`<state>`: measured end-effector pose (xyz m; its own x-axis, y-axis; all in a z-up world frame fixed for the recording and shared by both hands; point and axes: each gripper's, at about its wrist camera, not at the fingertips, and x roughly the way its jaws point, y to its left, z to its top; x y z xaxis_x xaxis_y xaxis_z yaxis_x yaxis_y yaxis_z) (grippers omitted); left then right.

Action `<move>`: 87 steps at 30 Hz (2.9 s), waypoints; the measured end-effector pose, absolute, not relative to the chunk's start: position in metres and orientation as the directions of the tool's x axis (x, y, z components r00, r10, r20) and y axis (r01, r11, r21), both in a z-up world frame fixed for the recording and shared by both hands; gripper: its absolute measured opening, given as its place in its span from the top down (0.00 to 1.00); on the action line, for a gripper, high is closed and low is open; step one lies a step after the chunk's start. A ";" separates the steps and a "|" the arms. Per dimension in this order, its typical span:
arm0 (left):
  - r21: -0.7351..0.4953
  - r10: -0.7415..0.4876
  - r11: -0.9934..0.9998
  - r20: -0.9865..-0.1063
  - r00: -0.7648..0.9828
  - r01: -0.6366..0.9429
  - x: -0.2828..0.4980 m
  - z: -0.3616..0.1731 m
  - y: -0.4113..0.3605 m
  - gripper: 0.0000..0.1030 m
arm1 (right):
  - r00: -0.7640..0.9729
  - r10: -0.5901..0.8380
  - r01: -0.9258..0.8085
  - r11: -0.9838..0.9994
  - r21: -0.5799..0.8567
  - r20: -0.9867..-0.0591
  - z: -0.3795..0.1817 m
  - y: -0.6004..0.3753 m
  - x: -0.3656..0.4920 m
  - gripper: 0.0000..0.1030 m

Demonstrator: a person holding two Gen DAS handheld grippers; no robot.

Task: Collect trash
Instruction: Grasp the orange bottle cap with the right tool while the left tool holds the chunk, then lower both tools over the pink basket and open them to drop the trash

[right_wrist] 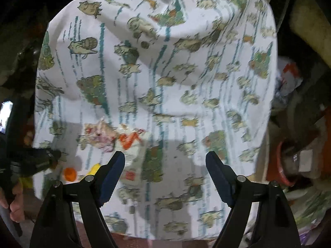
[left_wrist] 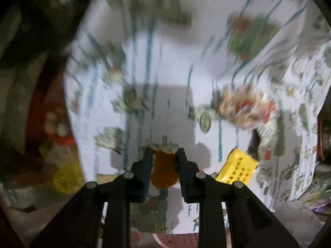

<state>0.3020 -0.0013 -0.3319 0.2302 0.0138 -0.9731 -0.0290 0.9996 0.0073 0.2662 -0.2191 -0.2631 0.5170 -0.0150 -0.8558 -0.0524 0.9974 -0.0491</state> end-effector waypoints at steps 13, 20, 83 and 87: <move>-0.062 -0.031 0.994 -0.948 0.316 -0.089 0.293 -0.286 0.037 0.79 | 0.289 0.251 -0.258 0.950 0.177 -0.924 -0.313 -0.125 0.263 0.48; -0.046 -0.008 0.993 -0.944 0.330 -0.107 0.287 -0.281 0.054 0.79 | 0.219 0.164 -0.402 0.913 0.064 -0.962 -0.355 -0.060 0.244 0.48; -0.191 -0.144 0.964 -0.959 0.243 -0.185 0.126 -0.407 -0.001 0.79 | 0.257 0.326 0.041 0.937 0.347 -0.910 -0.388 -0.221 0.124 0.70; -0.209 -0.176 0.960 -0.967 0.182 -0.186 0.117 -0.445 -0.005 0.79 | 0.211 0.374 0.114 0.908 0.403 -0.903 -0.414 -0.229 0.127 0.70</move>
<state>0.1167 -0.0048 -0.4454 0.1817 -0.1759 -0.9675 -0.1857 0.9600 -0.2094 0.1267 -0.2288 -0.4135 0.2107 0.3739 -0.9032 0.1145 0.9082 0.4027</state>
